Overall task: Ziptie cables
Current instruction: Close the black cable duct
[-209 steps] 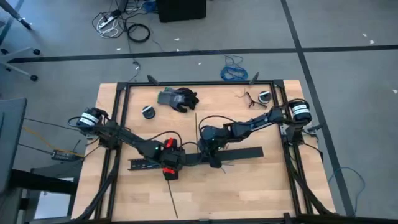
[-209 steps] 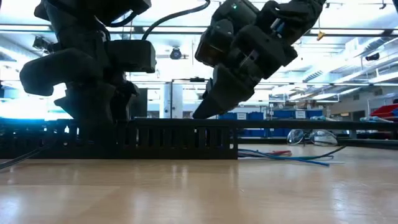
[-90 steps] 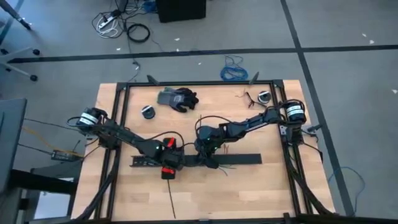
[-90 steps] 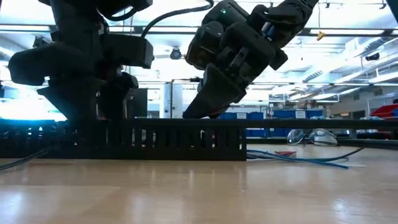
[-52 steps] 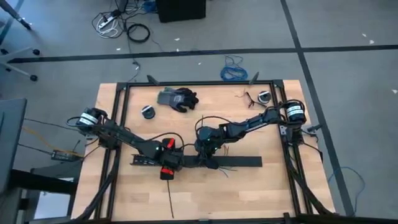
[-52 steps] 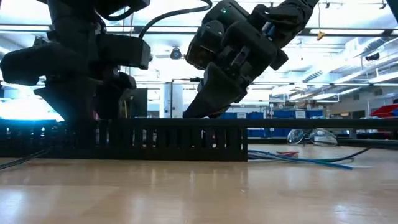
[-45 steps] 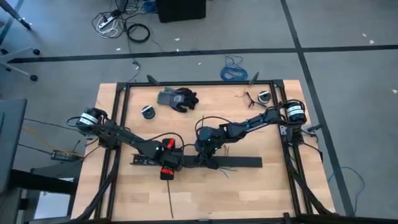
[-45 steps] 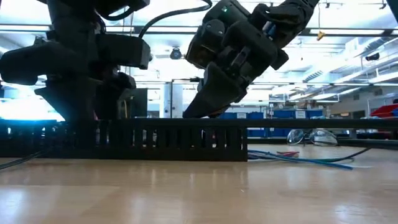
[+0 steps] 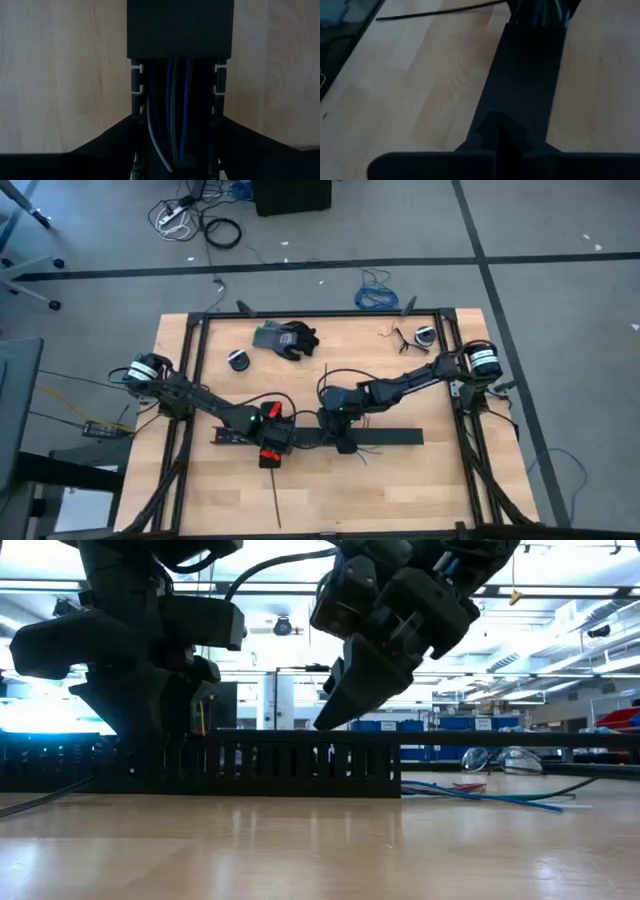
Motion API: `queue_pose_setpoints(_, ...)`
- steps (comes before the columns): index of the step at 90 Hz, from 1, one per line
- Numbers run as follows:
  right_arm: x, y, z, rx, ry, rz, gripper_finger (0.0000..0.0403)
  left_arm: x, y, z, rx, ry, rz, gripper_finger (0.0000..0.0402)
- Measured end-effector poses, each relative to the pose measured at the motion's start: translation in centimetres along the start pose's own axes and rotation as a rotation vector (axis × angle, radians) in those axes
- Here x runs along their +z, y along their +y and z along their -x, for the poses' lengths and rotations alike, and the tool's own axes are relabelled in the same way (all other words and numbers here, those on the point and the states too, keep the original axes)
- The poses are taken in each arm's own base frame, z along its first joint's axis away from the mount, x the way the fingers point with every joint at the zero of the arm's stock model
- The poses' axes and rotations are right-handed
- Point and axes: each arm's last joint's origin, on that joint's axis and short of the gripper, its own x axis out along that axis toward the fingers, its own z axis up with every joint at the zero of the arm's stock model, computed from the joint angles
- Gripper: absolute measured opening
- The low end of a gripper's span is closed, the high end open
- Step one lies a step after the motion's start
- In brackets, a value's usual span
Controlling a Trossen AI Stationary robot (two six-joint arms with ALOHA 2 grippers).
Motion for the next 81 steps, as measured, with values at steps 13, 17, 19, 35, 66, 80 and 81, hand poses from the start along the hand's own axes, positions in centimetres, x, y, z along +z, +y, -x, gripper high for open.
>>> queue_pose_setpoints(13, -0.2, 0.0, 0.0, -0.020, 0.000, 0.003, 0.0000, 0.1, 0.0, 0.0, -0.002, -0.008, 0.003, 0.0230)
queue_pose_setpoints(17, -0.2, -0.1, 0.0, -0.018, -0.004, 0.002, 0.0000, 0.1, 0.0, 0.0, -0.003, -0.010, 0.001, 0.0230)
queue_pose_setpoints(19, -0.2, -0.1, 0.0, -0.014, -0.005, 0.000, 0.0000, 0.1, 0.0, 0.0, -0.003, -0.010, -0.001, 0.0230)
queue_pose_setpoints(35, -0.7, -1.5, -1.7, 0.069, -0.043, -0.015, 0.0000, 0.0, 0.0, 0.0, -0.004, -0.001, -0.010, 0.0230)
queue_pose_setpoints(66, -1.0, -2.2, -2.3, 0.092, -0.054, -0.034, 0.0000, 0.1, 0.0, 0.0, -0.003, -0.010, -0.008, 0.0230)
queue_pose_setpoints(80, -1.4, -2.2, -2.3, 0.091, -0.018, -0.052, 0.0000, 0.2, 0.0, -0.1, 0.010, -0.028, -0.005, 0.0230)
queue_pose_setpoints(81, -1.4, -2.2, -2.3, 0.091, -0.018, -0.053, 0.0000, 0.2, 0.0, -0.1, 0.012, -0.030, -0.005, 0.0230)
